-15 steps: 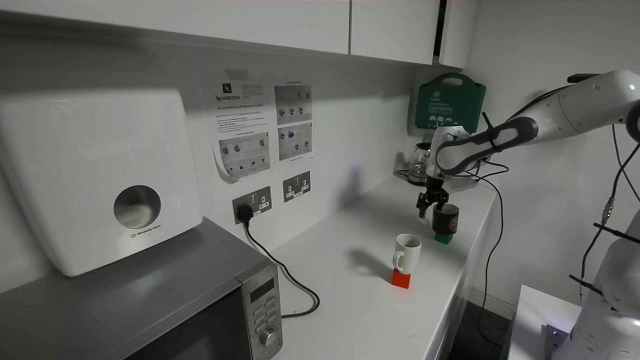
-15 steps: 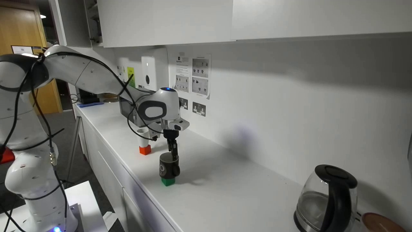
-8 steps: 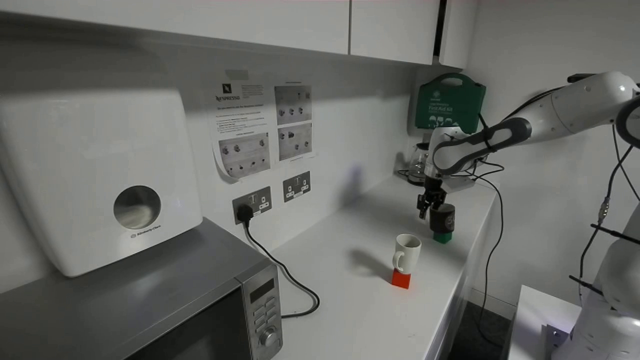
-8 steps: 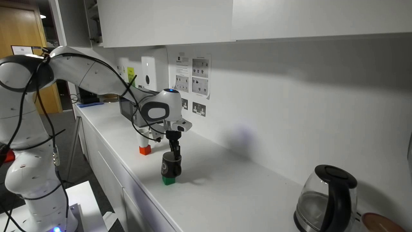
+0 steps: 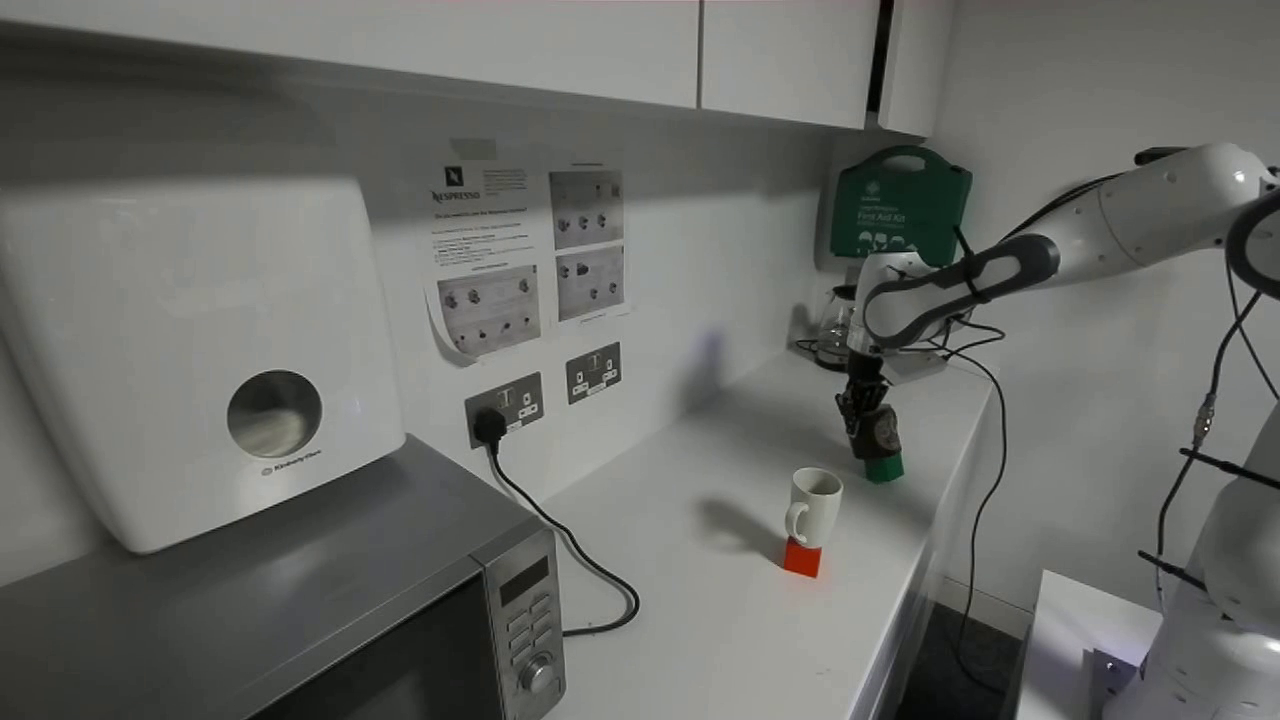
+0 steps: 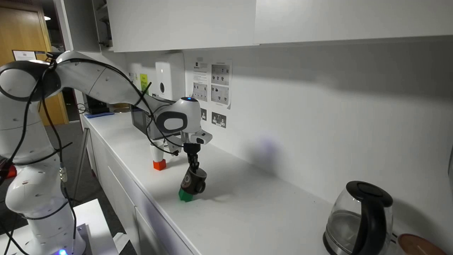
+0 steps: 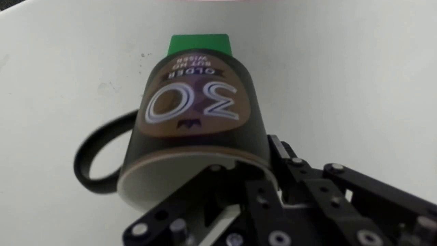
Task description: Put the mugs on the table and then stack the blocks
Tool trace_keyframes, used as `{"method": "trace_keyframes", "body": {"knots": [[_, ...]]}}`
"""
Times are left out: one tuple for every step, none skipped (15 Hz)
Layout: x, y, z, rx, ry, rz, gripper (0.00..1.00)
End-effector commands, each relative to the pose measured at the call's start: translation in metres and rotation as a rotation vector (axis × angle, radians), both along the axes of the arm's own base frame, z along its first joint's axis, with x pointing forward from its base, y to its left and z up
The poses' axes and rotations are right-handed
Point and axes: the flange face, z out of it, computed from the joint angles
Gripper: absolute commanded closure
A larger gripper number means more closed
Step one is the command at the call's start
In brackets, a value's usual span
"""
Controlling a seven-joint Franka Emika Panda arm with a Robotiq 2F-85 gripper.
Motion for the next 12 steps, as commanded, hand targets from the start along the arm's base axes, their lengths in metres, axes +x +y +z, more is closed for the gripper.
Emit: {"method": "trace_keyframes", "body": {"knots": [[0.0045, -0.0063, 0.0035, 0.002, 0.006, 0.022, 1.00], [0.0052, -0.0060, 0.0022, 0.002, 0.008, 0.020, 0.97], [0.0048, -0.0063, 0.0015, 0.001, 0.010, 0.021, 0.97], [0.0051, -0.0063, 0.0002, 0.001, 0.012, 0.020, 0.97], [0.0054, -0.0066, 0.0004, 0.000, 0.012, 0.021, 0.97], [0.0053, -0.0067, 0.0004, -0.001, 0.013, 0.021, 0.97], [0.0052, -0.0067, 0.0004, -0.001, 0.012, 0.020, 0.97], [0.0051, -0.0069, 0.0010, -0.004, 0.007, 0.017, 0.97], [0.0049, -0.0070, 0.0025, -0.010, -0.004, 0.013, 0.97], [0.0044, -0.0066, 0.0051, -0.009, -0.019, 0.013, 0.97], [0.0045, -0.0064, 0.0071, -0.007, -0.031, 0.012, 0.97], [0.0045, -0.0060, 0.0089, -0.005, -0.045, 0.013, 0.97]]}}
